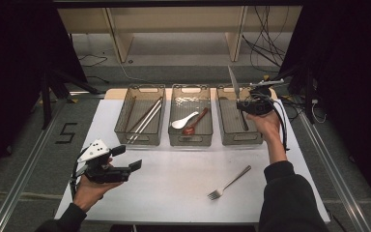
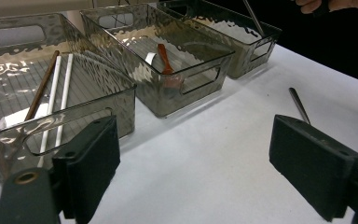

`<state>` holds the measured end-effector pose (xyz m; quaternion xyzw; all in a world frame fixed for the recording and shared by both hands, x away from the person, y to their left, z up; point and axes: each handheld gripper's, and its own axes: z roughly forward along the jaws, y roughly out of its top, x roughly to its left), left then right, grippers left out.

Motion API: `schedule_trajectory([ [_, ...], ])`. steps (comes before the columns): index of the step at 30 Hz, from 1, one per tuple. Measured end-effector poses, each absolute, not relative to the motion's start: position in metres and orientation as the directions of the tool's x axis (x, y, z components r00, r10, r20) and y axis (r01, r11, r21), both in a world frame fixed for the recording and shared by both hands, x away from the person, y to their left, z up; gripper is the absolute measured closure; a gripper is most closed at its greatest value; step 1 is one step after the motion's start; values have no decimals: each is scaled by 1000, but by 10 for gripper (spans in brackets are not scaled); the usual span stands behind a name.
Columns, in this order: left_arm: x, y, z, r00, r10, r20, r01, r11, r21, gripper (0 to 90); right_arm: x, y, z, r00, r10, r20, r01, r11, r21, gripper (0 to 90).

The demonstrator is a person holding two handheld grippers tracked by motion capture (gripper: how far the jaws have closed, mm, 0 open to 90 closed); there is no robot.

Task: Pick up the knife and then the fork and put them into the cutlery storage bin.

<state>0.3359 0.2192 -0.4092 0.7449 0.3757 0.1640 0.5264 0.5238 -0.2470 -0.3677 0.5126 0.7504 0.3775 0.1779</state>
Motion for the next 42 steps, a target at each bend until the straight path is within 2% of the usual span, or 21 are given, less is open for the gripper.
schedule_trajectory([
  [15,336,219,-409,667,731,-147,385,-169,907,157,528,-245,-388,-358,920,159,694,149,704,794],
  [18,335,219,-409,667,730,-147,385,-169,907,157,528,-247,-392,-354,916,186,704,130,699,718],
  [20,336,219,-409,667,730,-147,386,-170,907,157,526,-248,-390,-360,911,201,697,120,707,703],
  [24,335,219,-409,667,731,-144,383,-170,908,157,518,-245,-383,-395,906,153,678,176,713,613],
  [32,336,219,-409,668,729,-150,388,-168,906,155,481,-239,-373,-535,834,135,611,272,744,431],
  [37,336,219,-409,664,733,-150,387,-164,907,155,449,-228,-373,-619,776,119,572,342,745,399],
  [42,335,219,-408,668,730,-145,382,-170,908,155,428,-223,-386,-649,755,95,569,399,719,400],
])
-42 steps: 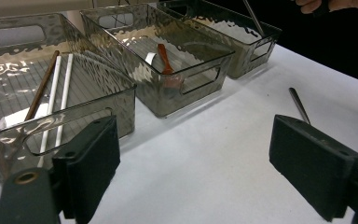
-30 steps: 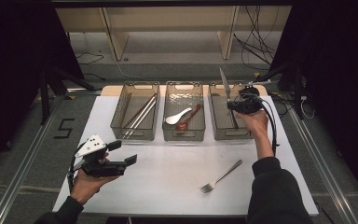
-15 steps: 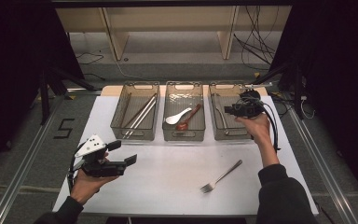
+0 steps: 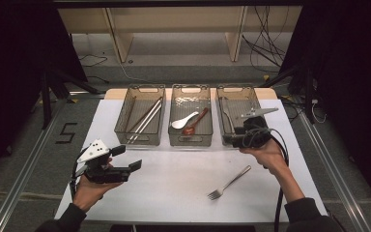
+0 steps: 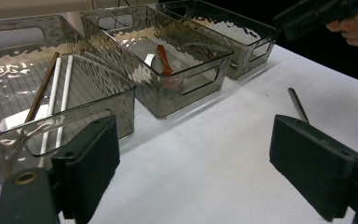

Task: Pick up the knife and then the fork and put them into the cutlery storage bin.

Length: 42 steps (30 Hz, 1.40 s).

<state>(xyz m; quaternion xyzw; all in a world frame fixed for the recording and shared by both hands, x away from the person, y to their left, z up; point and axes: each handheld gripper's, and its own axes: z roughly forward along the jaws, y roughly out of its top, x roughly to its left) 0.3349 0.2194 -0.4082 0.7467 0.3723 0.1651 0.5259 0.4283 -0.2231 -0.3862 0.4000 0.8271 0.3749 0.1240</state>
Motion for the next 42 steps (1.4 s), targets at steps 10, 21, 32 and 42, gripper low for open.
schedule_trajectory([
  [10,335,219,-408,670,727,-149,380,-164,910,155,409,-240,-415,-625,773,110,620,406,672,376],
  [21,335,219,-408,673,725,-149,378,-164,911,154,404,-238,-430,-622,776,104,654,442,614,313],
  [32,334,218,-409,674,724,-146,377,-168,911,155,406,-237,-438,-638,765,88,659,483,577,520],
  [42,335,218,-409,673,725,-145,378,-169,910,154,409,-241,-448,-652,756,60,665,532,525,800],
])
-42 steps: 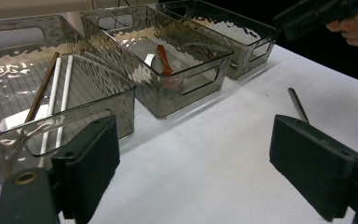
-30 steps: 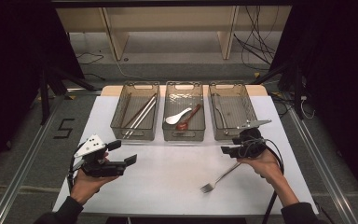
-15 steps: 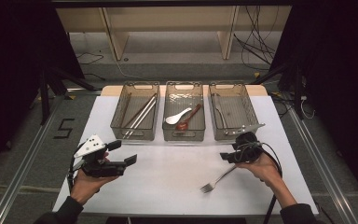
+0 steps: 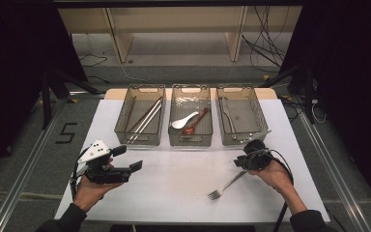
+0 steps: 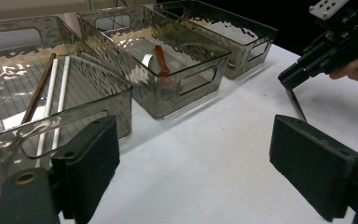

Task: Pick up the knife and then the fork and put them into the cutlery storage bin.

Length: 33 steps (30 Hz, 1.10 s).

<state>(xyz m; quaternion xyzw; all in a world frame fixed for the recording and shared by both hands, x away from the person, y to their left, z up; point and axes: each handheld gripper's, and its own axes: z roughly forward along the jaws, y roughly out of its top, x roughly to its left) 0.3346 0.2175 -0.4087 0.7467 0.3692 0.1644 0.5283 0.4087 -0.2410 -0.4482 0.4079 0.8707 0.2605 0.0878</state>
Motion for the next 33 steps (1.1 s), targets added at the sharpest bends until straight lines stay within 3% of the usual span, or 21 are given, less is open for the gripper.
schedule_trajectory([
  [6,335,218,-409,674,724,-146,378,-169,910,155,410,-242,-454,-653,756,44,674,553,490,900],
  [33,335,218,-409,673,725,-144,379,-171,909,154,407,-248,-460,-629,777,17,724,577,377,900],
])
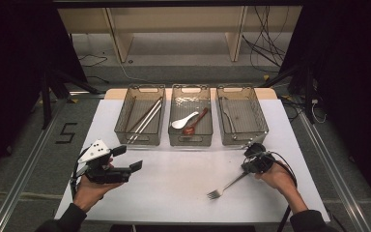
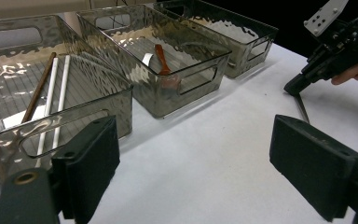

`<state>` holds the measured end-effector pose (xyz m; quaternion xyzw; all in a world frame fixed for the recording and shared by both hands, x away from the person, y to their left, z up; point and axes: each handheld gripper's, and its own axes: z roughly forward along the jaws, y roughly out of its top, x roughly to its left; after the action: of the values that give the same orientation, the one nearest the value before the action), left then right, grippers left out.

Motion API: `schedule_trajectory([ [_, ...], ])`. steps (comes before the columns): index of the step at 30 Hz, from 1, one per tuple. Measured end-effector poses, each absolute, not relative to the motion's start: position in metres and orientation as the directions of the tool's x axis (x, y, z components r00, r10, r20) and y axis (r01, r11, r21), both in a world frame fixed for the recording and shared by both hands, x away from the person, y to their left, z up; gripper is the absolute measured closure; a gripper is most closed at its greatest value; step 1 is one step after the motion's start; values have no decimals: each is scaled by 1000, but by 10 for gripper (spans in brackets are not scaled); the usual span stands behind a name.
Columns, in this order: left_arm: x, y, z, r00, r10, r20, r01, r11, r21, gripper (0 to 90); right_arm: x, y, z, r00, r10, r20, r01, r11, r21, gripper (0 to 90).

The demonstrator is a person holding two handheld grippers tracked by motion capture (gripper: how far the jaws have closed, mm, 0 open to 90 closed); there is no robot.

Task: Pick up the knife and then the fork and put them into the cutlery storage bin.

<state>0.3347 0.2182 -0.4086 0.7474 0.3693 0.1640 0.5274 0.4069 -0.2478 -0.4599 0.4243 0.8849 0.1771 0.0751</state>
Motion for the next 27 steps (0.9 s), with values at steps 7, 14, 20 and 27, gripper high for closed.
schedule_trajectory([
  [7,335,219,-409,673,726,-142,378,-172,910,155,391,-253,-457,-616,787,34,747,570,341,900],
  [14,335,218,-409,674,725,-142,378,-173,909,155,376,-253,-452,-637,769,54,737,587,334,900],
  [20,334,217,-409,677,723,-139,377,-178,909,155,371,-252,-453,-646,762,53,735,602,312,900],
  [27,335,217,-409,677,722,-140,380,-180,908,155,368,-251,-449,-653,758,5,712,611,347,900],
])
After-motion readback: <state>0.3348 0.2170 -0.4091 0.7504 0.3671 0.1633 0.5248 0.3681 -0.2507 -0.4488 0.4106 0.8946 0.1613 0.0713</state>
